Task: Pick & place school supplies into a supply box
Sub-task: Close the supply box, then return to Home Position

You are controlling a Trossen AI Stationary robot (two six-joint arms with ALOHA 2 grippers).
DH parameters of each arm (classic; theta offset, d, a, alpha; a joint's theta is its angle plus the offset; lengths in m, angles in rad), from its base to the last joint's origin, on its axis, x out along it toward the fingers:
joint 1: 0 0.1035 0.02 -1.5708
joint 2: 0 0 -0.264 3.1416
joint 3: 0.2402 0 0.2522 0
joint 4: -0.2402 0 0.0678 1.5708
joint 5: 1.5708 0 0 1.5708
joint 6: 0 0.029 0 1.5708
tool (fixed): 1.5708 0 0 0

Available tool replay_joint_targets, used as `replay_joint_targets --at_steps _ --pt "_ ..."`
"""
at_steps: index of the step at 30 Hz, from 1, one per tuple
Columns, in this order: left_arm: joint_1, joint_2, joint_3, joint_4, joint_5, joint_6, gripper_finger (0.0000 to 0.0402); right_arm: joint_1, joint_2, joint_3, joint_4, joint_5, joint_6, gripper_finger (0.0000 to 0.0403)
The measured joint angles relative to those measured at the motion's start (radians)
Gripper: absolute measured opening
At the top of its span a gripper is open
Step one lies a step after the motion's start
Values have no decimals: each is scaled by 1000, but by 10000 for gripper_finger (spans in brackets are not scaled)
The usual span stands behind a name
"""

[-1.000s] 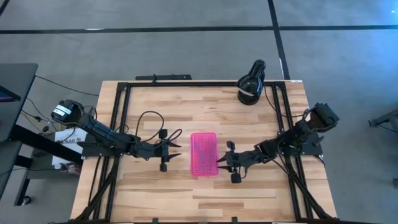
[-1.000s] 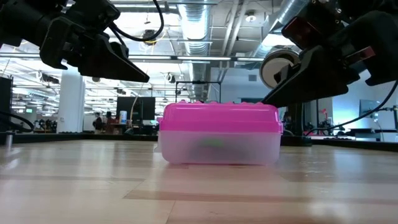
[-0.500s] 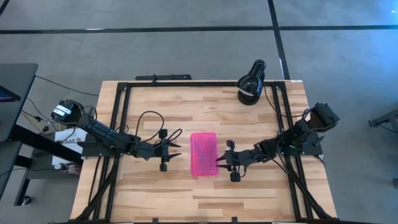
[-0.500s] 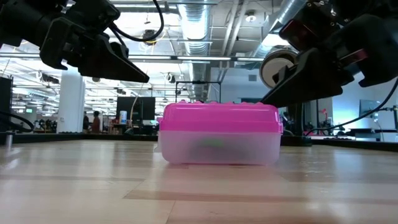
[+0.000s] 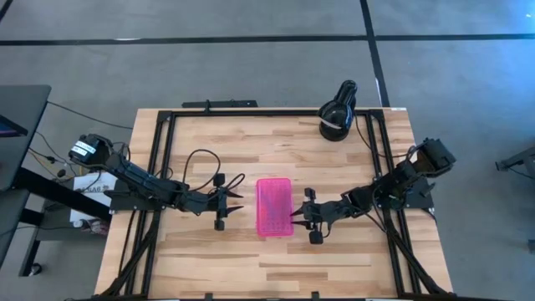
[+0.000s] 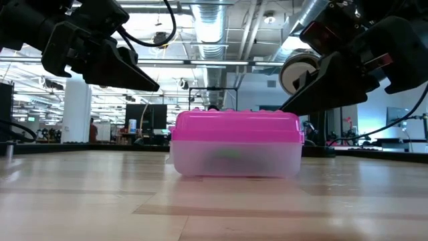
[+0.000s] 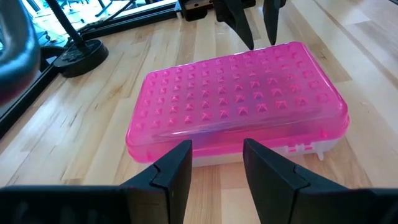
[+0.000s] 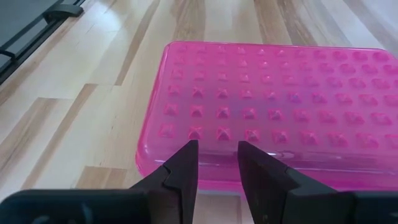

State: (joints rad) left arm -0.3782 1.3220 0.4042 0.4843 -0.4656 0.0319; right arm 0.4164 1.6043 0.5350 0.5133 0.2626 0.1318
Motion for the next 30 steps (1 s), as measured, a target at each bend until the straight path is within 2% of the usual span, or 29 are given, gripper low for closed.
replay_joint_targets --at_steps 8,13,17,20,26,30 --pt "0 0 0 13 0 9 139 -8 -1 0 23 1 -36 109" --pt "5 -4 0 190 28 138 139 -9 -70 0 61 12 -189 109" --pt "53 -8 1 332 152 236 139 -16 -166 0 87 111 -265 109" --pt "121 -8 6 408 278 267 139 -16 -240 0 86 136 -338 109" --pt "319 -8 56 408 564 258 139 -16 -351 0 77 142 -513 109" --pt "415 -17 58 407 632 254 139 -37 -394 0 28 198 -559 109"
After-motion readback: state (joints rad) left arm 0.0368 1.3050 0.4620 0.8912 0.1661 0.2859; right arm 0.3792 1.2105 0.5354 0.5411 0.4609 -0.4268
